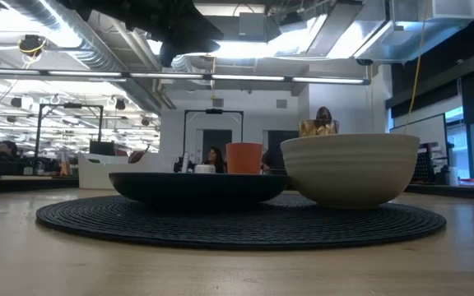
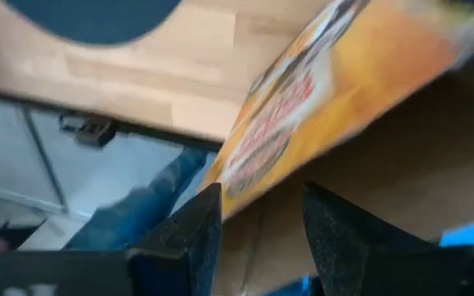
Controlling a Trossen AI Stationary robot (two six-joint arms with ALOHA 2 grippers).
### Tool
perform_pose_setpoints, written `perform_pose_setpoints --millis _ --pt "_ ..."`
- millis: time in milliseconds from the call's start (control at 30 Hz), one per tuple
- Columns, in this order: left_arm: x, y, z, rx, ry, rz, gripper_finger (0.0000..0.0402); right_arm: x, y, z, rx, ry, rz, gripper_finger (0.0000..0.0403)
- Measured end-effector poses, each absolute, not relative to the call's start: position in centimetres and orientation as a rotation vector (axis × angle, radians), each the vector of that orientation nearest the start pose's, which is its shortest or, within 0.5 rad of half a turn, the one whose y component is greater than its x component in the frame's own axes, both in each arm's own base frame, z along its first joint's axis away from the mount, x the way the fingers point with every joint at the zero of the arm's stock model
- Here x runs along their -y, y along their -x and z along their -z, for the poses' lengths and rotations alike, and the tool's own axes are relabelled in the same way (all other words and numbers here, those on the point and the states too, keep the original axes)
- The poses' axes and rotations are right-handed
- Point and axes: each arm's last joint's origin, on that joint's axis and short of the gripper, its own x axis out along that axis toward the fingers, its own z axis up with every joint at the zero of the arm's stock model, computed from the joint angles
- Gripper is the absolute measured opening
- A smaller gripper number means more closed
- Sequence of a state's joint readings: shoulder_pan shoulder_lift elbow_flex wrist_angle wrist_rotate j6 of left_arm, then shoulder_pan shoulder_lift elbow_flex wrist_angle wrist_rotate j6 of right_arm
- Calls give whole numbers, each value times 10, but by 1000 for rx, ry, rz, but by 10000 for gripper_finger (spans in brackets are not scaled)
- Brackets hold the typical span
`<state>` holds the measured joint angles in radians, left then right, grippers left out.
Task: Arrange a breakfast setting
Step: Pour the cereal into the white bowl
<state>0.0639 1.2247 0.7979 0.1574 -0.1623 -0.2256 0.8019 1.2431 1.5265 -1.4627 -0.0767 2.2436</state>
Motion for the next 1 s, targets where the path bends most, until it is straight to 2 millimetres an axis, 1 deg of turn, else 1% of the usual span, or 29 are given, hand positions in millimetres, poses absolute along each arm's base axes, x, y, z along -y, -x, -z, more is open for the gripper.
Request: perform_pose_setpoints --millis 133,300,400,500,667,700,833,933,1000 --pt "-22 -270 -279 -243 210 -256 124 -137 -142 -379 -1305 -1410 857 156" --pt "-22 -270 -279 -242 209 -259 124 -144 -149 -360 -1358 -1357 936 156" --pt "-22 -270 -279 -242 209 -262 124 -150 -153 -346 -1401 -1333 968 143" --pt "-22 -270 -279 -241 208 -266 124 -154 -153 -337 -1460 -1286 986 109" --pt "-23 -270 -279 -244 187 -265 124 -156 -149 -323 -1485 -1204 976 15" --pt "-23 -270 -279 -245 180 -264 124 -157 -149 -321 -1489 -1187 968 9" --pt "-23 -270 -280 -242 175 -261 124 -158 -147 -320 -1504 -1122 905 3" --pt "-22 -271 -281 -230 158 -249 124 -158 -147 -327 -1480 -1090 850 1" --pt "-22 -271 -283 -214 112 -241 124 -155 -147 -334 -1456 -1054 822 0"
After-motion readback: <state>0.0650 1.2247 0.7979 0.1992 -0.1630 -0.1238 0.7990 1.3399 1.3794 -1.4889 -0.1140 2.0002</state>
